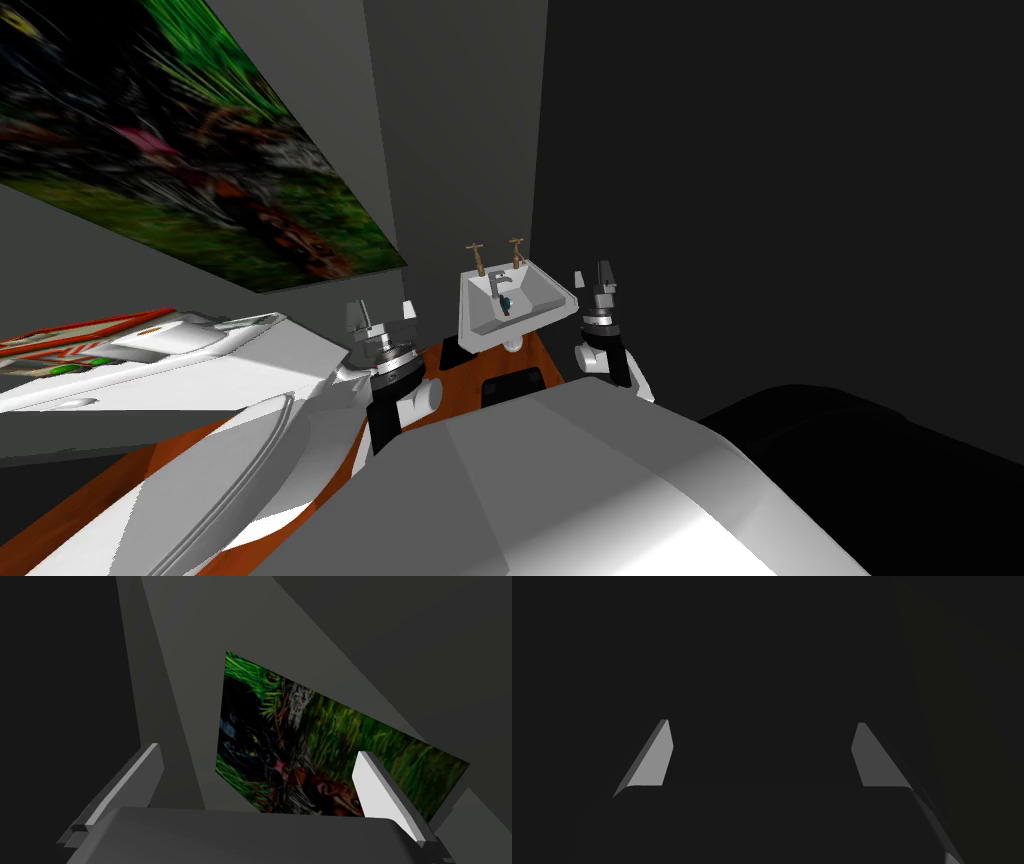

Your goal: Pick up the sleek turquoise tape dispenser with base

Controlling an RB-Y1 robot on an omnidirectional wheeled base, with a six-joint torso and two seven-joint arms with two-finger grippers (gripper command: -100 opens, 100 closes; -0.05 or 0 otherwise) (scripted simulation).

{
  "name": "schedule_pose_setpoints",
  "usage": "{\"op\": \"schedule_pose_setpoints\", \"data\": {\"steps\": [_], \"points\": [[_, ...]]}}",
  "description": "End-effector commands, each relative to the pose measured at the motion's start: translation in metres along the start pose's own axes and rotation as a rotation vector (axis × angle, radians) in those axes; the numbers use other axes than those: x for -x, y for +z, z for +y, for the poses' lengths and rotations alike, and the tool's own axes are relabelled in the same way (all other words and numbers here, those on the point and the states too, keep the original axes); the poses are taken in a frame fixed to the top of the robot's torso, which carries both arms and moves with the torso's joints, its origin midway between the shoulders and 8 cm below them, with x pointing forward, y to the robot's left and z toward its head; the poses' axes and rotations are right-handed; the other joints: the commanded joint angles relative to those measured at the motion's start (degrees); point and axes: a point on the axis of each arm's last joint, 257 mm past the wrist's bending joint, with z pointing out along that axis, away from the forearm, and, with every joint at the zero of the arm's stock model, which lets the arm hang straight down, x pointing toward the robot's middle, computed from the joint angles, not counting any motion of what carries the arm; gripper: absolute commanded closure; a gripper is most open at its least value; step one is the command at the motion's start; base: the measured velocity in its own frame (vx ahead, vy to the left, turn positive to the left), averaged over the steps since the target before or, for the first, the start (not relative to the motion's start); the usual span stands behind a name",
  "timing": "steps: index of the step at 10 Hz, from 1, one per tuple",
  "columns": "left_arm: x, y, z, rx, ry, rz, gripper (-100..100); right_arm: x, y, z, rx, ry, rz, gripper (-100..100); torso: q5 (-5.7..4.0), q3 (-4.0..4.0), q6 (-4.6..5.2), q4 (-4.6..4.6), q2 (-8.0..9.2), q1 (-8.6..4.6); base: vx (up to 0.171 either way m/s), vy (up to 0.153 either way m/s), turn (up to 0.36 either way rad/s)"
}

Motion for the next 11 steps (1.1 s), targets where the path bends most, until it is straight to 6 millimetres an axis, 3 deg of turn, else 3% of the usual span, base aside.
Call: {"op": "schedule_pose_setpoints", "data": {"steps": [1,11], "points": [[0.0,0.0,0.0,0.0,0.0,0.0,0,0.0,0.0,-0.004,-0.013,0.017,0.018,-100,0.0,0.0,0.0,0.0,0.0,0.0,0.001,0.012,0.032],[0.0,0.0,0.0,0.0,0.0,0.0,0,0.022,-0.008,-0.043,-0.154,0.208,0.007,-100,0.02,-0.02,0.0,-0.01,-0.03,0.1,0.009,0.03,0.042]]}}
